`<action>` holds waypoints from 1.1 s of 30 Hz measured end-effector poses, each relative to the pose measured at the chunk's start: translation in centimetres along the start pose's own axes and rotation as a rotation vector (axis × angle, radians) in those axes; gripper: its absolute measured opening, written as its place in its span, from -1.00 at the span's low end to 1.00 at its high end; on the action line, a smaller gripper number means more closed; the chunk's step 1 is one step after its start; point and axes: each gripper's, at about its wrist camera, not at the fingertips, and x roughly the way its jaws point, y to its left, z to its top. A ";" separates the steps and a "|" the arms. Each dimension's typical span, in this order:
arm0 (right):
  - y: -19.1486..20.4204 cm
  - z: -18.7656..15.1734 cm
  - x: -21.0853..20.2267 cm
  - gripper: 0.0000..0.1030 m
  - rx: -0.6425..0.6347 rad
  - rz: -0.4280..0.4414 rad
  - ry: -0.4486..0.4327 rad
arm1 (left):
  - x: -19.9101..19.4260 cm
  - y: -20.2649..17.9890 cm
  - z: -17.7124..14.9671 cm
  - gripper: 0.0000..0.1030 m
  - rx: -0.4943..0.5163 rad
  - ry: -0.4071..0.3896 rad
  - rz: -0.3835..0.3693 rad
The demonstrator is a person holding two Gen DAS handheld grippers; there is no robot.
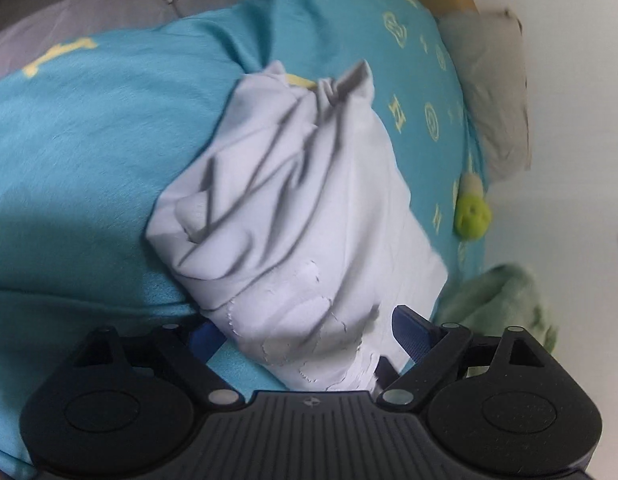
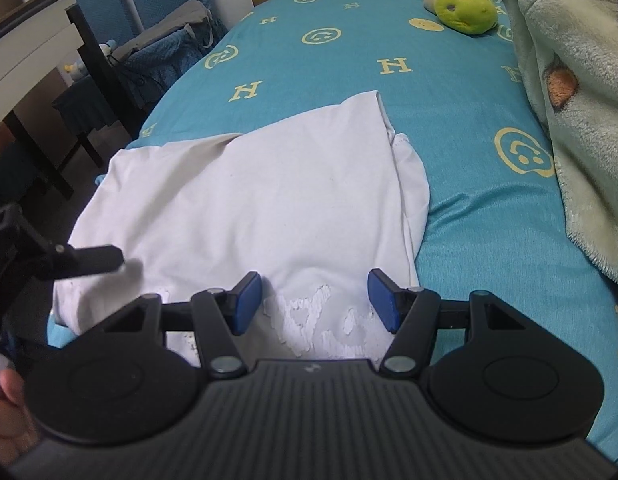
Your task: Fold clothes
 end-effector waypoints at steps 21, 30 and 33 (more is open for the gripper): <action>-2.2 0.6 -1.1 0.17 0.210 0.057 -0.011 | 2.0 -2.6 -4.2 0.66 0.225 0.098 -0.045; -7.6 -1.7 -4.0 0.59 0.741 0.367 0.058 | -1.6 0.2 -1.1 0.54 0.017 -0.044 -0.055; -6.7 -3.7 -3.4 0.82 0.859 0.424 0.125 | -2.6 1.4 -0.3 0.53 -0.067 -0.066 -0.091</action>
